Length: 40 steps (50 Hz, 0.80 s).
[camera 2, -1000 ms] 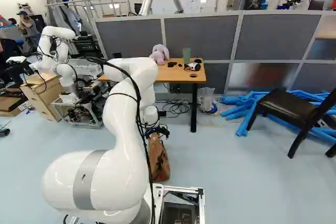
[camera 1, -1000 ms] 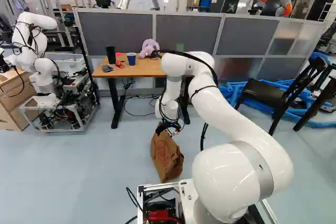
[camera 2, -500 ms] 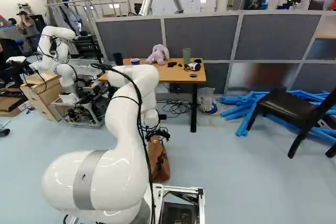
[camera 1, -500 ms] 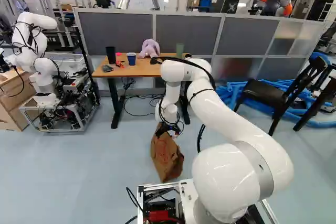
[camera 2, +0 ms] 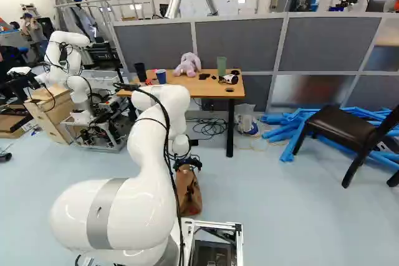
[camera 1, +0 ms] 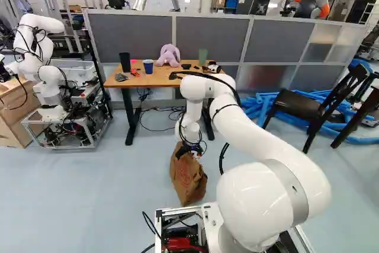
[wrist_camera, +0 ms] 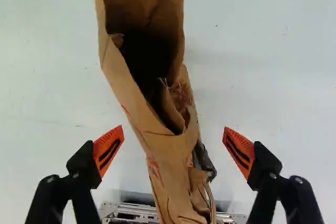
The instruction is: Pick up the bag on the ground and place it on the table
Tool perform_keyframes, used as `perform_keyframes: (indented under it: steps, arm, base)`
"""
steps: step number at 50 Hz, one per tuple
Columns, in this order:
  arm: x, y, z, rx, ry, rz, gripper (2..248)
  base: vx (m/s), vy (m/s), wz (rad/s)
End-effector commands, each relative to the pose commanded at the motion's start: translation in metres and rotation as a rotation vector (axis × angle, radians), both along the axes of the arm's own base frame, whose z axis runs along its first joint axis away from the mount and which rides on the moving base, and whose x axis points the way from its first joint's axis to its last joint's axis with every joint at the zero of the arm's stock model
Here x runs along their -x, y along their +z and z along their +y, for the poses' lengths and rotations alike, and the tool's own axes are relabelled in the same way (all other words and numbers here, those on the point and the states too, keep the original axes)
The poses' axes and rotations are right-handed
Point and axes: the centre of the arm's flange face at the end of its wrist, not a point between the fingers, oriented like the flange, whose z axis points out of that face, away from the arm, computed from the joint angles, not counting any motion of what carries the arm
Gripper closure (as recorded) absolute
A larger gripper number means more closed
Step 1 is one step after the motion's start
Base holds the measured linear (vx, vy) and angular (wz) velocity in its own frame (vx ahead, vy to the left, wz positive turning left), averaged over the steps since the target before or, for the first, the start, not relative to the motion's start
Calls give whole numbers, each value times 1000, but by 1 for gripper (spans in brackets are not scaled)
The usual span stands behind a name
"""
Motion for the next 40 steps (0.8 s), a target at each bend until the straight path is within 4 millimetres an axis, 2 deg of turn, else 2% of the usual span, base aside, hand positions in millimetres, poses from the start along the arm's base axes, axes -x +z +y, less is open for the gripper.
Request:
perform_keyframes:
  steps: [18, 40]
  arm:
    - [0, -26, 0, 0, 0, 3, 3]
    - [0, -29, 0, 0, 0, 3, 3]
  base:
    - [0, 0, 0]
    - [0, 0, 0]
